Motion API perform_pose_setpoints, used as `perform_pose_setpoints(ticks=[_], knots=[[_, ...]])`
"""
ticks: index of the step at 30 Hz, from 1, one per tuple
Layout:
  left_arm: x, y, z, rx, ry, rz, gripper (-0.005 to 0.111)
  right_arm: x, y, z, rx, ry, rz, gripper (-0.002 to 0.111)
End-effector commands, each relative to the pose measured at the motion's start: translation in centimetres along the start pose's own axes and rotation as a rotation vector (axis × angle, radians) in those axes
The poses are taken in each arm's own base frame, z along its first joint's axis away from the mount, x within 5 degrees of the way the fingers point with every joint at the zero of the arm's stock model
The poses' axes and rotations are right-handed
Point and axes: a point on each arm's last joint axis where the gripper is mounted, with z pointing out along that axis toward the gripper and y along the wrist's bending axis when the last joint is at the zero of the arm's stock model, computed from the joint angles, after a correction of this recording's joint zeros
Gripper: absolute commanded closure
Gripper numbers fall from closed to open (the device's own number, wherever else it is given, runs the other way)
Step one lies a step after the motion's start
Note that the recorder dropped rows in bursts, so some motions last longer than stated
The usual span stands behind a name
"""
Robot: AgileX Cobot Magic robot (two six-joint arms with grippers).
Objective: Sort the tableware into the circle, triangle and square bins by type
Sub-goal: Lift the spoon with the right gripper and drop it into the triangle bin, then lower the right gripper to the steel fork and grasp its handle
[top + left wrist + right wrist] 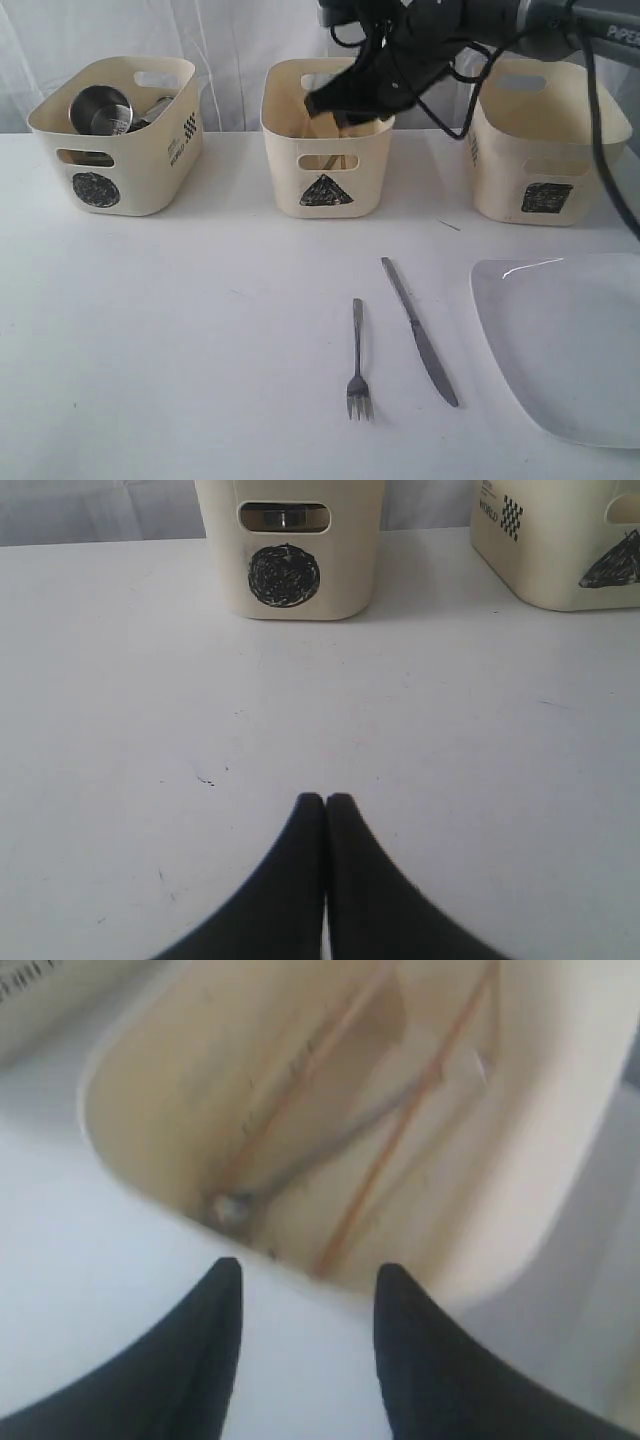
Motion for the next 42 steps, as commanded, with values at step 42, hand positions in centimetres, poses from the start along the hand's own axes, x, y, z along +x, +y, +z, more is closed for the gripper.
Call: perform_pose_setpoints(ticks=[42], knots=[[0.1, 0.0, 0.0, 0.005, -0.005, -0.004, 0.107, 18.6, 10.5, 3.2, 0.131, 0.443, 0.307, 0.068]])
